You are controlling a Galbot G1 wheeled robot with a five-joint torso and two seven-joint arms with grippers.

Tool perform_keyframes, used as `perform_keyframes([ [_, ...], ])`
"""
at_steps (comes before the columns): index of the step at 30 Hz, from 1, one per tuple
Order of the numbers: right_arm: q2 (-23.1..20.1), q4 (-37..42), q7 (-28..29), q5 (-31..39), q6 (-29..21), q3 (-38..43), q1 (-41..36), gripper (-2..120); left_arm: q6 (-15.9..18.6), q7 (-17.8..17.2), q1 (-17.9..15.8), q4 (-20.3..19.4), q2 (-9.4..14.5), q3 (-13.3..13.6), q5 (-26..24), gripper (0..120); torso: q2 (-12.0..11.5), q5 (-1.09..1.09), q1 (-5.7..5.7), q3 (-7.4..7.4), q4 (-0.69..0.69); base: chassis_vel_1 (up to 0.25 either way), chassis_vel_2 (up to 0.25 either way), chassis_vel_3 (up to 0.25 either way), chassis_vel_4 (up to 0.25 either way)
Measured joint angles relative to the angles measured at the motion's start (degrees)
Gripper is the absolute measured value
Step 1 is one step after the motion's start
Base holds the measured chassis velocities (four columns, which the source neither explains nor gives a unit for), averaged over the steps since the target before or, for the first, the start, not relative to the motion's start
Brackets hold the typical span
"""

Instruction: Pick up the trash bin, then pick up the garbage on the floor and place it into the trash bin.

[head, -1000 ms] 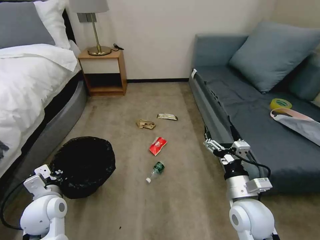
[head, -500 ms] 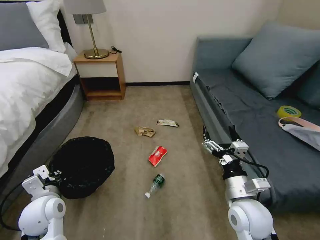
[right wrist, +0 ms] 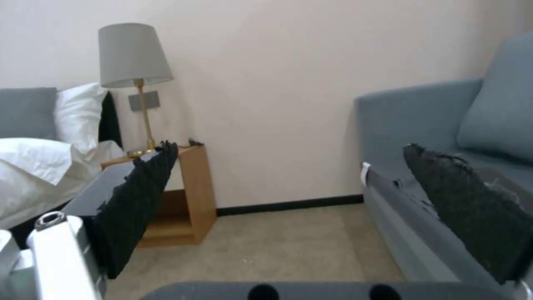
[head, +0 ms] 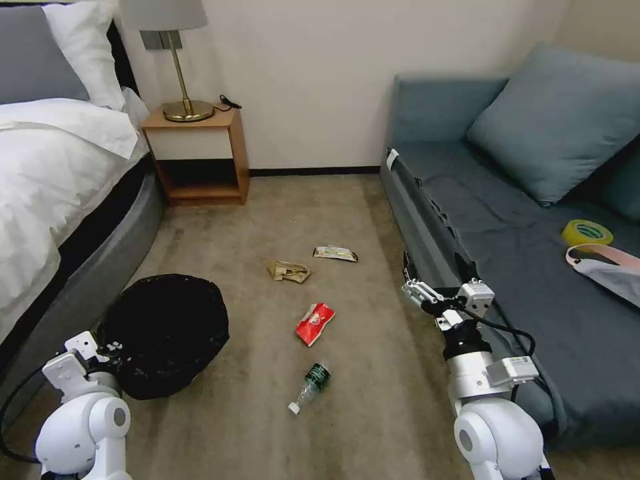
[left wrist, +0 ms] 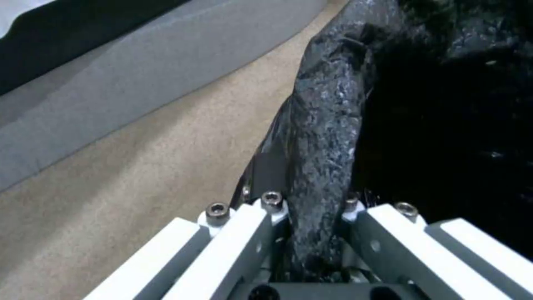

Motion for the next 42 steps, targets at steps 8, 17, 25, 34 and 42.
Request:
perform_keyframes([
  [8,-2.08,-2.33,-0.34,-0.32,1.67,-3.08,2.48,100,0.00,0.01,0.65,-0.69,0.10,-0.09,-0.99,1,0.00,0.00,0.00,0.00,0.00,-0.004,0.009,0.009,-0.017],
  [17,-8.93,-8.08,2.46,4.65,0.92,-15.83,11.19,100,0.00,0.19,1.97,-1.20,0.30,-0.81,-1.12,1,0.00,0.00,0.00,0.00,0.00,0.000,0.000,0.000,0.000],
  [25,-14.42,-15.38,2.31,9.68,-4.41,-26.85,21.74,100,-0.19,0.44,3.25,-1.83,0.21,-1.58,-0.77,1,0.00,0.01,0.00,0.00,0.02,0.000,0.000,0.000,0.000],
  [34,-22.93,-18.99,-0.77,14.93,-12.44,-32.36,28.24,100,-0.29,0.83,2.91,-1.82,0.02,-0.77,0.54,1,0.00,0.01,0.00,0.00,-0.01,0.000,0.000,0.000,0.000],
  [42,-26.72,-26.12,-7.88,8.17,-7.86,-39.96,33.79,100,-0.44,1.11,2.99,-1.72,-0.05,-0.49,1.90,1,0.00,0.01,0.00,0.01,-0.01,0.000,0.000,0.000,0.000],
])
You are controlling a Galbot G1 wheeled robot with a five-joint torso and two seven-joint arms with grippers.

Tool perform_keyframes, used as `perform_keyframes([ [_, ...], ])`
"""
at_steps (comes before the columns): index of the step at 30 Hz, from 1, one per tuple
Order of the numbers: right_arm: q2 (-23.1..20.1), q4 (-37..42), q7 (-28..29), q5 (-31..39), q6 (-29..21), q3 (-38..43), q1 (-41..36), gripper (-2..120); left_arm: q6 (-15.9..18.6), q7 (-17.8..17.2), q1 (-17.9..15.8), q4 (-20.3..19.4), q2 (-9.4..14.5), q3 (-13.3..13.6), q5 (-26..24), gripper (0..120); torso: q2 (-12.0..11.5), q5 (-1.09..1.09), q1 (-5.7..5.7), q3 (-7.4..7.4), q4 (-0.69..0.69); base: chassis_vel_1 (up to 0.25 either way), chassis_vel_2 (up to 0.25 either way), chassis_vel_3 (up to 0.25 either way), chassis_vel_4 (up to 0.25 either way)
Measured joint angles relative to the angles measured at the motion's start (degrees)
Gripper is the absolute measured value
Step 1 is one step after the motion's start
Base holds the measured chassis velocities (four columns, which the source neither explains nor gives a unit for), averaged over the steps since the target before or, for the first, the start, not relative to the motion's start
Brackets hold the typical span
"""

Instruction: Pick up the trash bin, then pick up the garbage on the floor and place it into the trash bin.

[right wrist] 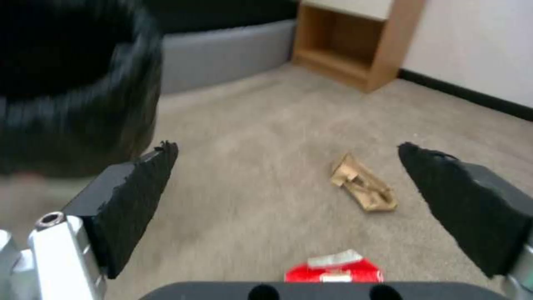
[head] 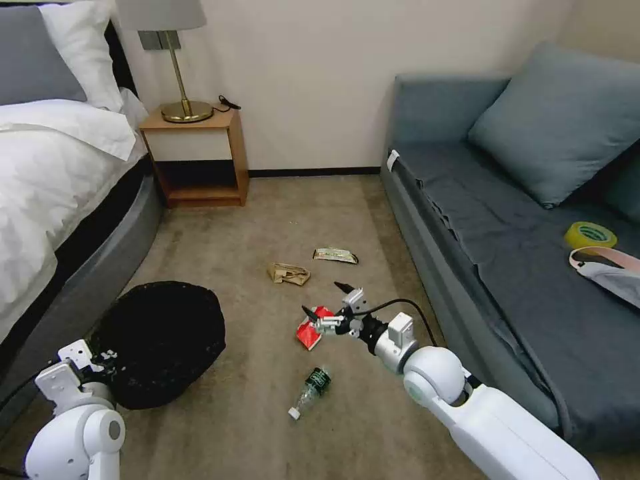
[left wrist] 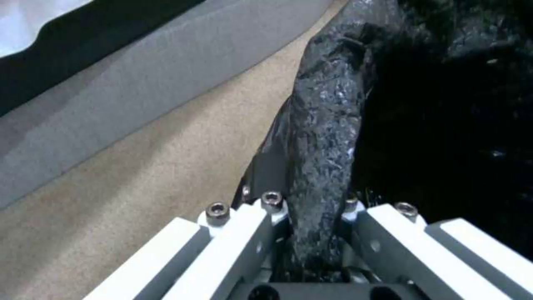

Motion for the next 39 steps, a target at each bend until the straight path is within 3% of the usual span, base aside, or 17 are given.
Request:
perform_keyframes([
  [1,-0.19,-0.51,-0.48,-0.98,0.56,-0.62,0.53,100,-0.02,0.03,0.02,0.00,-0.01,0.01,0.07,1,0.00,0.00,0.00,0.00,0.01,0.000,0.000,0.000,0.000],
  [3,-1.32,-4.72,-4.63,-9.60,5.64,-5.11,5.23,100,-0.11,0.06,0.39,-0.20,-0.05,-0.08,0.40,1,0.00,-0.01,0.00,0.00,0.01,0.000,0.000,0.000,0.000],
  [7,-2.34,-9.78,-8.65,-14.54,10.21,-11.56,12.06,100,-0.23,0.11,0.85,-0.63,-0.17,-0.20,0.74,1,0.00,-0.02,0.00,0.00,0.03,0.000,0.000,0.000,0.000],
  [16,-1.90,-18.13,-16.71,-20.21,15.18,-22.63,20.75,100,-0.36,0.18,1.26,-0.71,-0.59,-0.13,1.79,1,0.00,-0.01,0.00,0.00,0.02,0.000,0.000,0.000,0.000],
  [22,0.41,-24.53,-26.41,-24.93,18.75,-27.86,25.29,100,-0.36,0.19,1.55,-0.89,-0.64,-0.14,2.15,1,0.00,-0.01,0.00,0.00,0.02,0.000,0.000,0.000,0.000],
  [34,4.53,-32.61,-29.04,-28.21,20.64,-32.32,27.90,100,-0.36,0.20,1.62,-0.69,-0.66,0.06,2.28,1,0.00,-0.03,0.00,-0.01,0.01,0.000,0.000,0.000,0.000],
  [39,9.13,-39.05,-29.36,-31.22,22.59,-33.08,27.55,100,-0.36,0.25,1.51,-0.28,-0.86,0.39,2.41,1,0.00,-0.02,0.00,0.00,0.01,0.000,0.000,0.000,0.000],
])
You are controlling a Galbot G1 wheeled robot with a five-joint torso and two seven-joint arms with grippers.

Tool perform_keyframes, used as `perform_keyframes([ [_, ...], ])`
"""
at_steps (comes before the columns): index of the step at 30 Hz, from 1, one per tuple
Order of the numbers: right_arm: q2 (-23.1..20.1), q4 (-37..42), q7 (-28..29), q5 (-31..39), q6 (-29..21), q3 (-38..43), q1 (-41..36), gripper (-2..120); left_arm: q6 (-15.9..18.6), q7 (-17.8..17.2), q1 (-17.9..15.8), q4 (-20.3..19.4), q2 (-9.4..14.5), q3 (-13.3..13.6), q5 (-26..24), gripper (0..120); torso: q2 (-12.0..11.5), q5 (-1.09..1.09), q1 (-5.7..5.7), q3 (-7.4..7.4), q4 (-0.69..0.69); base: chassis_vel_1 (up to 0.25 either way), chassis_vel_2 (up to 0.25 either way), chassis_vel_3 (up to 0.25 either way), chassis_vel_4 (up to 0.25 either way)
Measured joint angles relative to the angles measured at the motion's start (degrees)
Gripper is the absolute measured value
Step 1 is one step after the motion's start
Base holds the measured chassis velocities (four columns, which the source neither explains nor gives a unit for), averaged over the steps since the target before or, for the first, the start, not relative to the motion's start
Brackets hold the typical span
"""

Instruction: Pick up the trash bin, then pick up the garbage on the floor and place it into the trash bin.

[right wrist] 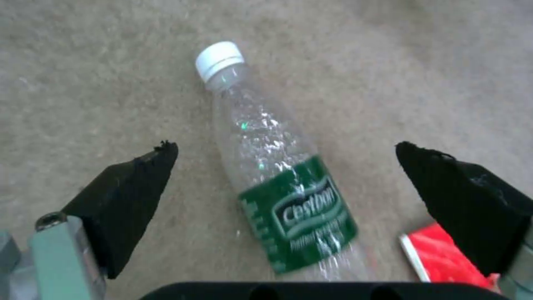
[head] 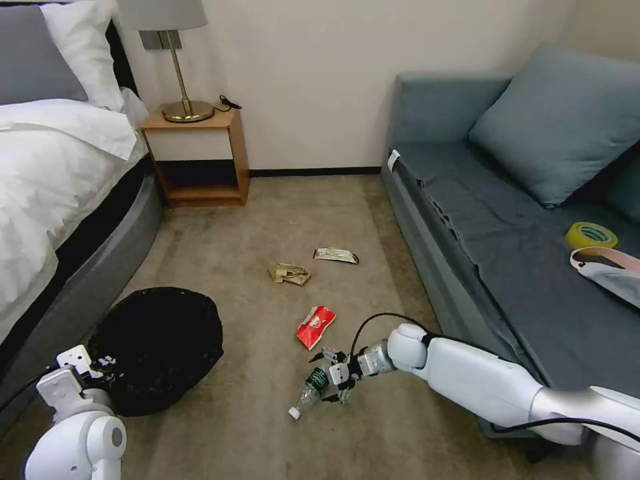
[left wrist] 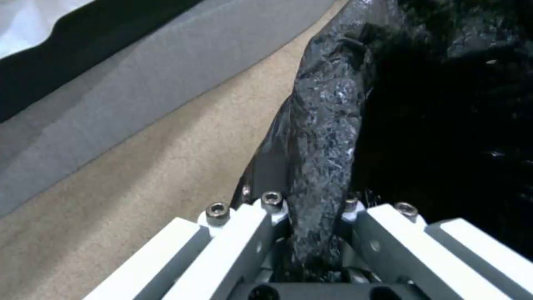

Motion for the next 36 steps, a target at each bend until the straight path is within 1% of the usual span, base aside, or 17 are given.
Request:
perform_keyframes([
  [4,4.49,-4.84,-0.14,-2.32,1.49,0.09,0.27,100,-0.27,0.06,0.11,0.24,-0.25,0.03,0.18,1,0.00,0.00,0.00,0.00,0.01,0.000,0.000,0.000,0.000],
  [5,4.49,-4.84,-0.14,-2.32,1.49,0.09,0.27,100,-0.27,0.06,0.11,0.24,-0.25,0.03,0.18,1,0.00,0.00,0.00,0.00,0.01,0.000,0.000,0.000,0.000],
  [8,6.76,-7.35,-0.51,-4.07,2.48,0.63,0.37,100,-0.50,0.16,0.26,0.37,-0.30,-0.02,0.20,1,0.00,0.00,0.00,0.00,0.01,0.000,0.000,0.000,0.000],
  [11,7.67,-8.63,-0.74,-4.61,2.84,0.77,0.43,100,-0.52,0.18,0.28,0.37,-0.29,-0.07,0.16,1,0.00,0.00,0.00,0.00,0.02,0.000,0.000,0.000,0.000],
  [18,8.13,-9.80,-1.26,-4.86,3.11,0.88,0.48,100,-0.64,0.20,0.21,0.40,-0.34,0.08,0.00,1,0.00,0.00,0.00,0.00,0.01,0.000,0.000,0.000,0.000],
  [24,9.26,-12.41,-1.42,-5.64,3.86,1.23,0.61,100,-0.73,0.23,0.11,0.58,-0.67,0.61,-0.02,1,0.00,0.01,0.00,0.00,0.01,0.000,0.000,0.000,0.000],
  [36,10.96,-16.25,-1.55,-7.11,5.13,1.86,0.47,100,-0.75,0.25,0.28,0.08,-0.88,0.61,-0.20,1,0.00,0.01,0.00,0.00,0.01,0.000,0.000,0.000,0.000],
])
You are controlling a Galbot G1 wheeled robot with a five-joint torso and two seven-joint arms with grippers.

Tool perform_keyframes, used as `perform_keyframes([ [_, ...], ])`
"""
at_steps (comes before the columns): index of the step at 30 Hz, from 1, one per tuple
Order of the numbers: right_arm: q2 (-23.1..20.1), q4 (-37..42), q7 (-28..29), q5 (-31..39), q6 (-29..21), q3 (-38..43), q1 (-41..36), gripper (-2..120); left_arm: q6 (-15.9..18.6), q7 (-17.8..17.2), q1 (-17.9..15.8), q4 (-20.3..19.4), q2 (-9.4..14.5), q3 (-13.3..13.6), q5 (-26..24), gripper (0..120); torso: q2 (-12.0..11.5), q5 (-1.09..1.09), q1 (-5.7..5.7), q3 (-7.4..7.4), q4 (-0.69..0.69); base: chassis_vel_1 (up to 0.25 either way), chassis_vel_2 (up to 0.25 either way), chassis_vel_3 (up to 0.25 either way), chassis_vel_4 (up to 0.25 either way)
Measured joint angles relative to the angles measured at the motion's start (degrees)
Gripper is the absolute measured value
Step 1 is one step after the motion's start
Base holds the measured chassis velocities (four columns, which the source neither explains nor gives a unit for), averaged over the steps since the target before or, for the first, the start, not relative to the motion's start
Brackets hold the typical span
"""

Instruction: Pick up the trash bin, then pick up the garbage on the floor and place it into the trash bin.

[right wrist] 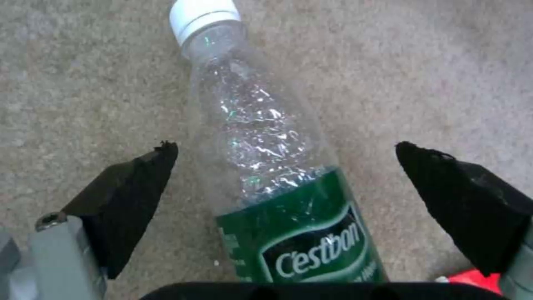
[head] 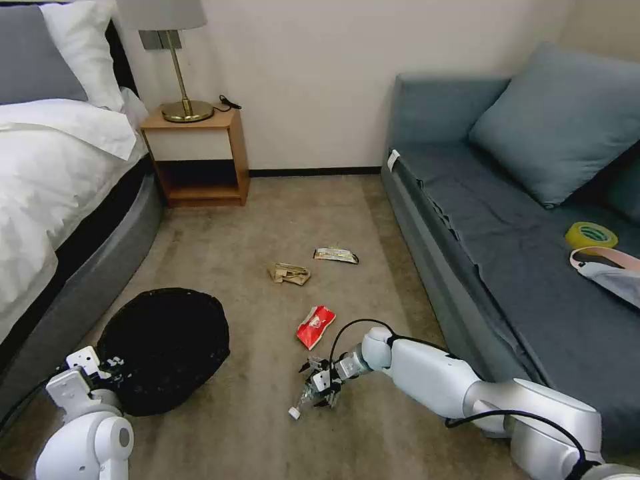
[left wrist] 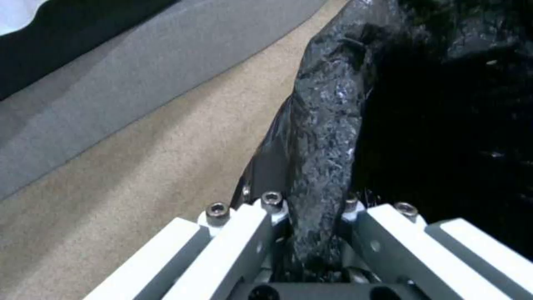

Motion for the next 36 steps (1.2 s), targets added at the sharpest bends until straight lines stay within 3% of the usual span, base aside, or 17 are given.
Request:
perform_keyframes([
  [12,1.15,-3.17,0.35,-1.40,1.55,1.53,-1.20,96,-0.21,0.05,0.32,-0.29,-0.07,-0.12,-0.07,1,0.00,0.00,0.00,0.00,0.00,0.000,0.000,0.000,0.000],
  [28,1.13,-3.46,0.46,-1.39,2.05,2.42,-1.58,36,-0.47,0.20,0.23,-0.12,-0.11,0.02,-0.05,1,0.00,0.00,0.00,0.00,0.00,0.000,0.000,0.000,0.000],
  [36,0.10,-1.40,0.43,0.60,1.96,2.70,-1.64,23,-0.48,0.21,0.22,-0.12,-0.13,0.06,-0.02,1,-0.01,0.00,0.00,0.00,0.00,0.000,0.000,0.000,0.000],
])
